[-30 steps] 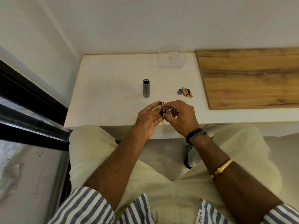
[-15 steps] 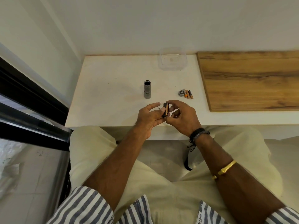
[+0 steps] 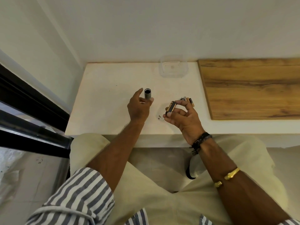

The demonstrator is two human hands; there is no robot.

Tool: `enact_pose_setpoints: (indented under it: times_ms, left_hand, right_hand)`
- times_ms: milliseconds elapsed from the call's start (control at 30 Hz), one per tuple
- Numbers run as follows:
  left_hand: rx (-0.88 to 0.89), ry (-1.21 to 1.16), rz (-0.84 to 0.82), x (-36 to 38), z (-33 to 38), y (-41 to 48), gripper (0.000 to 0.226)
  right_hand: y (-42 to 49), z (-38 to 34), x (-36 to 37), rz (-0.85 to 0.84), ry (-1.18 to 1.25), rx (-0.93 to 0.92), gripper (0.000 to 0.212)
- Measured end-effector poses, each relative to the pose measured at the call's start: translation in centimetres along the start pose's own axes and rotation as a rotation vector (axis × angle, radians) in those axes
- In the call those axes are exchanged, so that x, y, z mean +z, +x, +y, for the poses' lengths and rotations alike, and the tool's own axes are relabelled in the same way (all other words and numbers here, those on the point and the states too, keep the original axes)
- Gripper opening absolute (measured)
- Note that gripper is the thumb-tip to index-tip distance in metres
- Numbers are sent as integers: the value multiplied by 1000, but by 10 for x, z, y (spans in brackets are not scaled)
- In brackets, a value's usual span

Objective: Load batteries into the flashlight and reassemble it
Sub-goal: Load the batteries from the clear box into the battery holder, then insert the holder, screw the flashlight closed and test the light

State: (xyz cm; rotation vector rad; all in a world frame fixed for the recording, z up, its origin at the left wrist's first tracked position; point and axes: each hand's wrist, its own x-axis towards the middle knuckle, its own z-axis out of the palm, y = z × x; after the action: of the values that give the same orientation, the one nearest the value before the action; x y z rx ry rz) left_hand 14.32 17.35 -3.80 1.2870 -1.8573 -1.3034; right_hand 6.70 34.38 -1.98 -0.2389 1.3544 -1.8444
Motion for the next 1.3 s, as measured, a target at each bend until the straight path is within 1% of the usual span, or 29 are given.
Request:
enact_pose_setpoints:
  times_ms: [100, 200, 267, 333, 400, 467, 567, 667, 767, 867, 967, 1100, 1300]
  left_hand:
    - [83, 88, -14, 1, 0, 8, 45]
    - [110, 132, 2, -1, -3, 7, 37]
    - [161, 148, 3, -4, -4, 2, 36]
    - [276, 159, -27, -8, -4, -8, 32]
    - [382, 192, -113, -14, -3, -19, 29]
    - [468, 286, -184, -19, -5, -30, 29]
    - [574, 459, -176, -22, -5, -43, 31]
    - [669, 540, -172, -21, -4, -51, 30]
    - [700, 582, -181, -20, -5, -55, 32]
    - [716, 589, -178, -19, -6, -57, 33]
    - [717, 599, -188, -16, -7, -58, 35]
    - [712, 586, -187, -14, -9, -60, 36]
    - [701, 581, -186, -15, -8, -60, 37]
  right_hand:
    - [3, -1, 2, 27, 84, 34, 34]
    - [5, -1, 1, 54, 97, 39, 26]
    - [6, -1, 1, 85, 110, 31, 25]
    - [5, -3, 0, 127, 99, 4, 26]
    - [5, -4, -1, 173, 55, -43, 23]
    - [4, -6, -1, 205, 53, -92, 24]
    - [1, -10, 1, 222, 103, -151, 32]
    - [-3, -11, 2, 226, 105, -203, 33]
    - [-5, -10, 3, 235, 58, -246, 30]
    - [-7, -9, 3, 240, -53, -295, 31]
    - [-9, -6, 1, 231, -161, -340, 28]
    - [-9, -1, 2, 235, -242, -325, 26]
    - [-9, 12, 6, 234, -389, -350, 13]
